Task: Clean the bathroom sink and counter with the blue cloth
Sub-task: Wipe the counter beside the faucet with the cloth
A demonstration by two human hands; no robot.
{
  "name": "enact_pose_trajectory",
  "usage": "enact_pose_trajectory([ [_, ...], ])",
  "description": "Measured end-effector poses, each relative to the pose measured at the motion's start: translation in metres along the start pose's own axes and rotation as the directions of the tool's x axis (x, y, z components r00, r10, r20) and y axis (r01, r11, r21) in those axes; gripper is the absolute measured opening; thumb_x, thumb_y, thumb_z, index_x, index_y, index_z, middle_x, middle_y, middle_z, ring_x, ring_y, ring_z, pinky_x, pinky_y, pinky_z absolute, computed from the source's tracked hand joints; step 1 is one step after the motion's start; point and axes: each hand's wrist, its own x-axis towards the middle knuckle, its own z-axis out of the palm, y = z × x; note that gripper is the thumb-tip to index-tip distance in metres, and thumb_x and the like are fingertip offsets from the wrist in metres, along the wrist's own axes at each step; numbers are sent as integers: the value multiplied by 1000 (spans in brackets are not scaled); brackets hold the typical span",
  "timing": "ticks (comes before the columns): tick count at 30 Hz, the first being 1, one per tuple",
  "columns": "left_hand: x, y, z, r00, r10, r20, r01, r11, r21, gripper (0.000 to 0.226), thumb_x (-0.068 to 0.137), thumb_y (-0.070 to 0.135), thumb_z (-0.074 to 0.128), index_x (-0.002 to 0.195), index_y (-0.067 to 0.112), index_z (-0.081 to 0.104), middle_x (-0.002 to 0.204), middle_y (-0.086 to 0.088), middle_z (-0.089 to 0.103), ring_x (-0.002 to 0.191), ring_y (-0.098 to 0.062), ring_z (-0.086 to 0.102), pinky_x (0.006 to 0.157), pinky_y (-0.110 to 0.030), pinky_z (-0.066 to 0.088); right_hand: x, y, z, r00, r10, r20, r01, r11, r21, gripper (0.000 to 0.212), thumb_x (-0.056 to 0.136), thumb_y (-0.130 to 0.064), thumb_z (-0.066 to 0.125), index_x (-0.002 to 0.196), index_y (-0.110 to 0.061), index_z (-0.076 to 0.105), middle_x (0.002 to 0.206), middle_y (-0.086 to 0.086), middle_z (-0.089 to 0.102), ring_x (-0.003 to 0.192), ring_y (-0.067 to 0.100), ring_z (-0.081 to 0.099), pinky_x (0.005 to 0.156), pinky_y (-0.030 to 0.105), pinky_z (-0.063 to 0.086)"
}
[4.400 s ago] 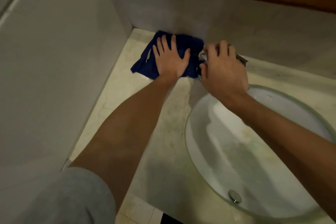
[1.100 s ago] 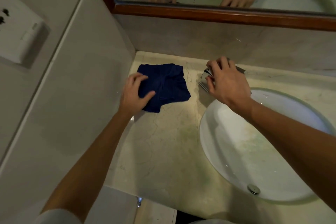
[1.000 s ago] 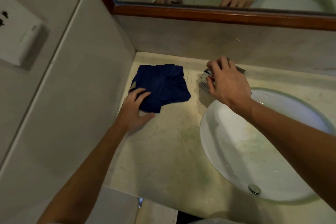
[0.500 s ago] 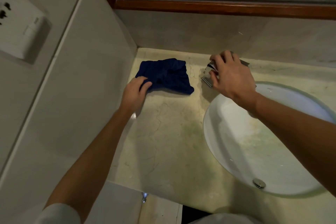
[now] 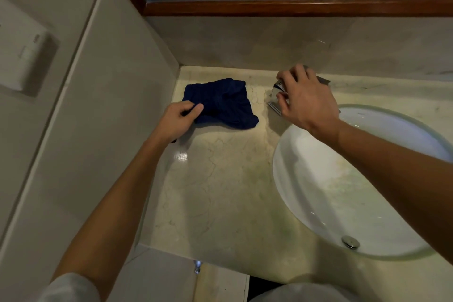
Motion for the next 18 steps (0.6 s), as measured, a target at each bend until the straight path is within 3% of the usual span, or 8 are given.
enact_pose_trajectory([
  [4,3,14,-8,998,-24,-51,21,998,-63,39,103,34,59,68,16,57,69,7,54,61,-2,50,62,-15,39,0,0,0,1000,0,1,0,1000,5,41,99,-38,53,134,-17,46,127,13,49,113,32,54,69,44,60],
  [6,1,12,-4,996,81,36,-85,988,130,36,98,49,58,78,21,67,81,7,62,75,-7,57,73,-23,45,0,0,0,1000,1,-1,-1,1000,7,40,99,-38,53,133,-17,46,126,13,49,113,32,54,67,43,60],
  [9,-13,4,18,950,70,303,-195,892,407,42,90,55,66,120,27,73,119,11,62,111,-8,53,101,-29,37,1,0,0,1000,2,-1,-2,1000,2,39,98,-37,52,132,-17,46,125,13,49,113,32,53,65,43,59],
  [11,-29,-4,36,959,143,244,-233,890,393,50,88,43,74,132,20,67,128,8,54,117,-7,48,101,-29,41,0,0,0,1000,4,0,-4,1000,3,39,98,-37,52,132,-17,46,125,13,49,113,32,53,66,44,59],
  [14,-44,-19,48,960,271,71,-278,885,373,52,85,28,79,133,14,65,133,1,50,118,-12,51,93,-28,49,0,0,0,1000,9,-3,-9,1000,3,40,98,-37,52,132,-17,46,126,13,49,113,32,54,67,44,59],
  [18,-45,-20,52,933,356,48,-338,825,452,34,96,26,69,127,11,68,124,-1,58,112,-16,56,86,-32,56,0,0,0,1000,7,6,-7,1000,4,40,98,-37,52,133,-17,46,127,13,49,114,33,54,68,45,60],
])
